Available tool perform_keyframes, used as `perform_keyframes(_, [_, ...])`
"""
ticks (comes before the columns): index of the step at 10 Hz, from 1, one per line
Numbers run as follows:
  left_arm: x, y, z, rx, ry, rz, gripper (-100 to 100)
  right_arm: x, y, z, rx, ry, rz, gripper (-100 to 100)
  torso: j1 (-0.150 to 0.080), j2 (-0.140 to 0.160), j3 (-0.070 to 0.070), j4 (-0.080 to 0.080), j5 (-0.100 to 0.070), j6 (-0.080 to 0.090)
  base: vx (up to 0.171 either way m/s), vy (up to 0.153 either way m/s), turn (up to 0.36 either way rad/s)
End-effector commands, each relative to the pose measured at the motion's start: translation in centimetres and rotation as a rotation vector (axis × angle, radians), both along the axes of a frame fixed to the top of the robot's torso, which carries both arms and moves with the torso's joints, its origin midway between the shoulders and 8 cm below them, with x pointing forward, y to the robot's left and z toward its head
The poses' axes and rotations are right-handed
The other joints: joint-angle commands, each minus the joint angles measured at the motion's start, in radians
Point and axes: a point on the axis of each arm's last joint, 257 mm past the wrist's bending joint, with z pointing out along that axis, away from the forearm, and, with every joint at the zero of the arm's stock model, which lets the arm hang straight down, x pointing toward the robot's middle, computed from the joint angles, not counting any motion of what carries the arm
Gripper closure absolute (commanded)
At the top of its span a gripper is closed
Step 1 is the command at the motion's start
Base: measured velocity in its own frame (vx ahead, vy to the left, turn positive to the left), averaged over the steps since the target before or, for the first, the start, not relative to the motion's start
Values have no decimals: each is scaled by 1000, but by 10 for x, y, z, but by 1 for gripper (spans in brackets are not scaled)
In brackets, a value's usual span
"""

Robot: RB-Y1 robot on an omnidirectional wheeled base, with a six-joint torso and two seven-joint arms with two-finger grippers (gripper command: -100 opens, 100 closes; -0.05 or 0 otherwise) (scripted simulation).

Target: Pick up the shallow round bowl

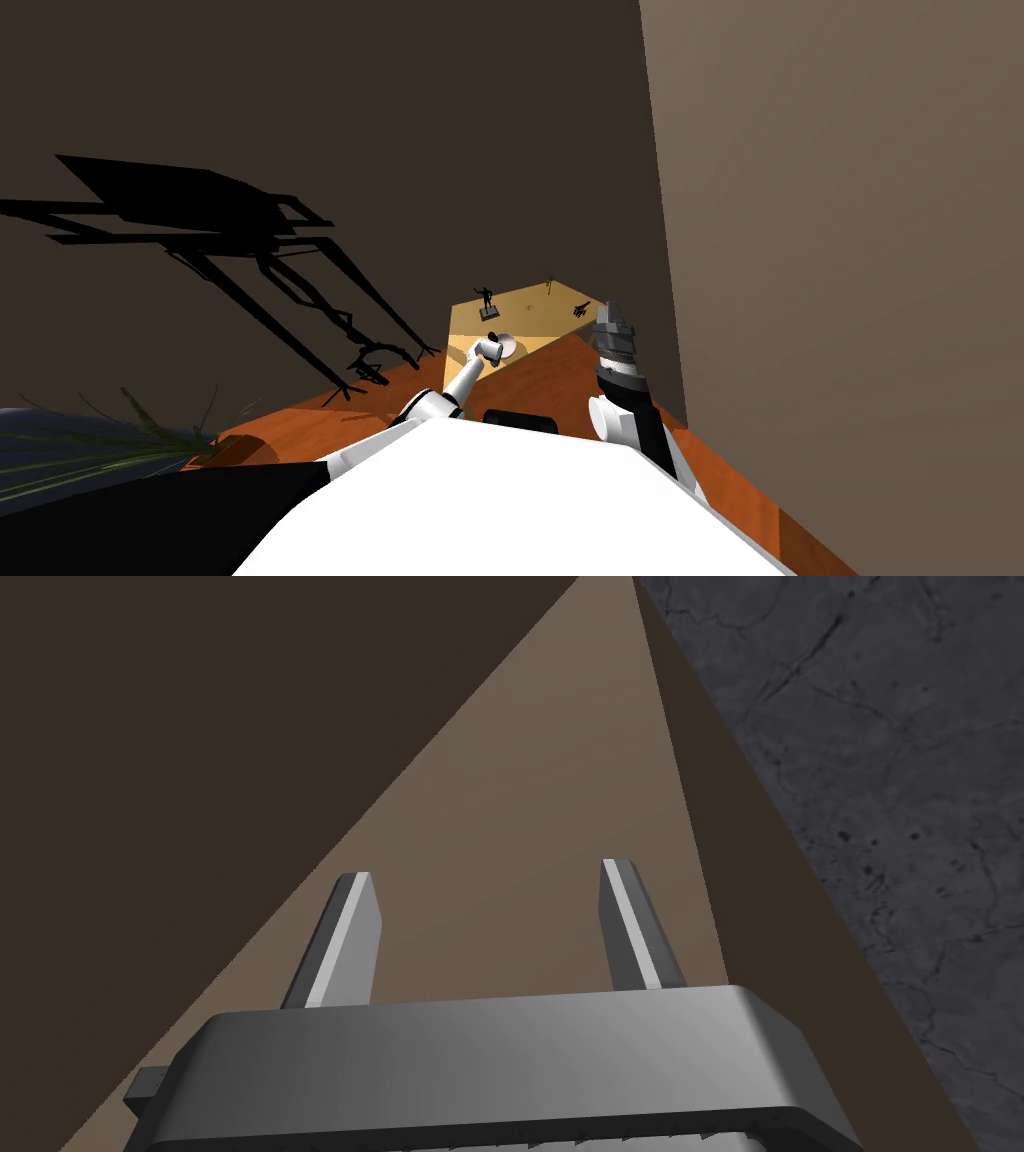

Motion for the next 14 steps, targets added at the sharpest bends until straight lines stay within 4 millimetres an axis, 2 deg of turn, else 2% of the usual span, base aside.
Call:
perform_keyframes(1, [3,21,-5,5,4,26,-100,0,0,0,0,0,0,0,0,0,0,0,0,0,-25,-13,-233])
perform_keyframes(2, [3,21,-6,5,5,27,-100,0,0,0,0,0,0,0,-2,3,2,1,0,1,-45,-14,-126])
perform_keyframes(3, [14,40,-3,4,-15,52,-100,0,0,0,0,0,0,0,-2,5,3,1,-1,0,-71,-20,-235])
perform_keyframes(4, [6,42,-11,9,9,55,-100,0,0,0,0,0,0,0,-3,7,4,2,-1,1,-52,-16,-106])
perform_keyframes(6, [16,82,-12,10,-5,113,-100,0,0,0,0,0,0,0,-3,6,4,1,-1,1,-51,-26,-282])
perform_keyframes(7, [10,84,-18,13,13,116,-100,0,0,0,0,0,0,0,-3,7,4,2,-1,1,-57,-22,-110])
perform_keyframes(8, [20,102,-12,10,-11,145,-100,0,0,0,0,0,0,0,-3,7,4,2,-1,0,-57,-27,-162])
perform_keyframes(10, [11,105,-20,14,13,149,-100,0,0,0,0,0,0,0,-3,6,4,2,-1,0,-26,-16,-70])
perform_keyframes(11, [15,125,-19,13,6,182,-100,0,0,0,0,0,0,0,-2,5,3,1,0,0,-29,-20,-213])
perform_keyframes(12, [13,125,-21,14,12,183,-100,0,0,0,0,0,0,0,-2,5,3,1,-1,1,-31,-13,-125])
perform_keyframes(13, [20,144,-16,10,-8,215,-100,0,0,0,0,0,0,0,-2,5,3,1,0,0,-44,-30,-186])
perform_keyframes(14, [13,145,-22,12,10,218,-100,0,0,0,0,0,0,0,-3,6,3,1,-1,0,-41,-25,-137])
